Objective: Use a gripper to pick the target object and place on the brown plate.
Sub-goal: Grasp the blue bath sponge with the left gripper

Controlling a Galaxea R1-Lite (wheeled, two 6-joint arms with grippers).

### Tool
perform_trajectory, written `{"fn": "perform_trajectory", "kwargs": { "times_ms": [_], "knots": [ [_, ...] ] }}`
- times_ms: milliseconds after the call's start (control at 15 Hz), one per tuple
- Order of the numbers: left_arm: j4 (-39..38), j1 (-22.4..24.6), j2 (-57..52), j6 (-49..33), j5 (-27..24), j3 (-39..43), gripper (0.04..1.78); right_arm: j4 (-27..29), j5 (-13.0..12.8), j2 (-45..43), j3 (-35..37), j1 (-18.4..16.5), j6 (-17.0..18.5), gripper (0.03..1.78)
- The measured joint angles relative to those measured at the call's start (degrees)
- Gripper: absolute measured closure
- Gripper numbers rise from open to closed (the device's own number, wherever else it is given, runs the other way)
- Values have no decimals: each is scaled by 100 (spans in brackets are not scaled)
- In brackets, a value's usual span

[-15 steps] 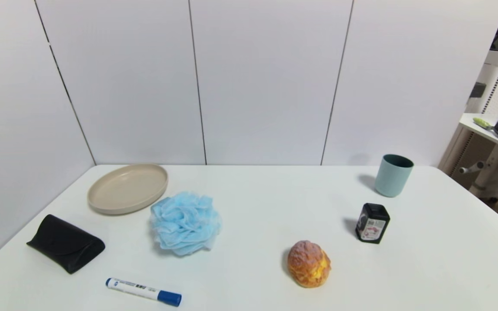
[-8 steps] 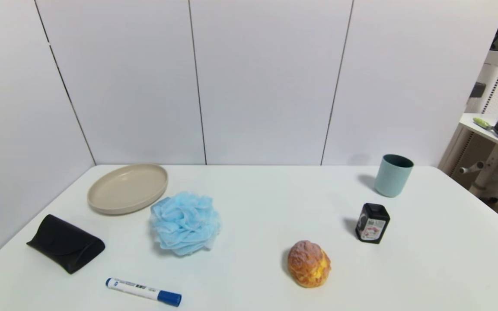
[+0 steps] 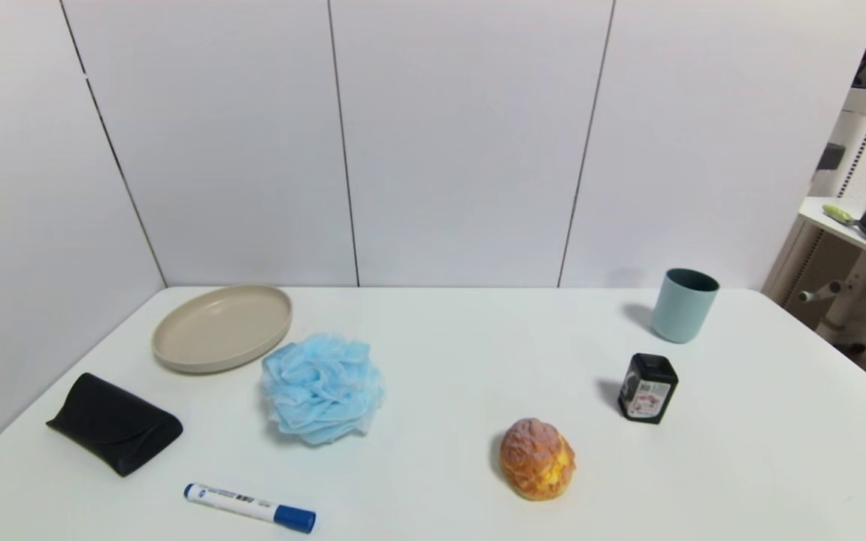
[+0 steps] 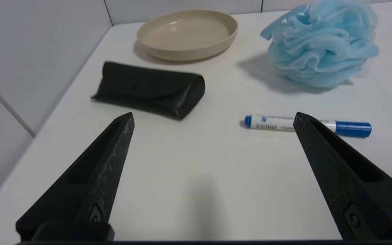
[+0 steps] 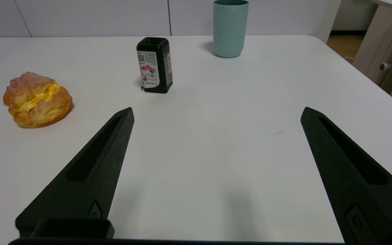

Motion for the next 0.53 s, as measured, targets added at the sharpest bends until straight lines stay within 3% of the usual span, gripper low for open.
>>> {"fn": "perform_trajectory", "kwargs": {
  "times_ms": [333, 533],
  "knots": [
    [138, -962, 2559, 763, -230, -1888, 13, 2, -2, 0, 0, 0, 2, 12],
    [808, -1445, 4231, 1067, -967, -3424, 13, 5, 0, 0, 0, 0, 2, 12]
  ]
}}
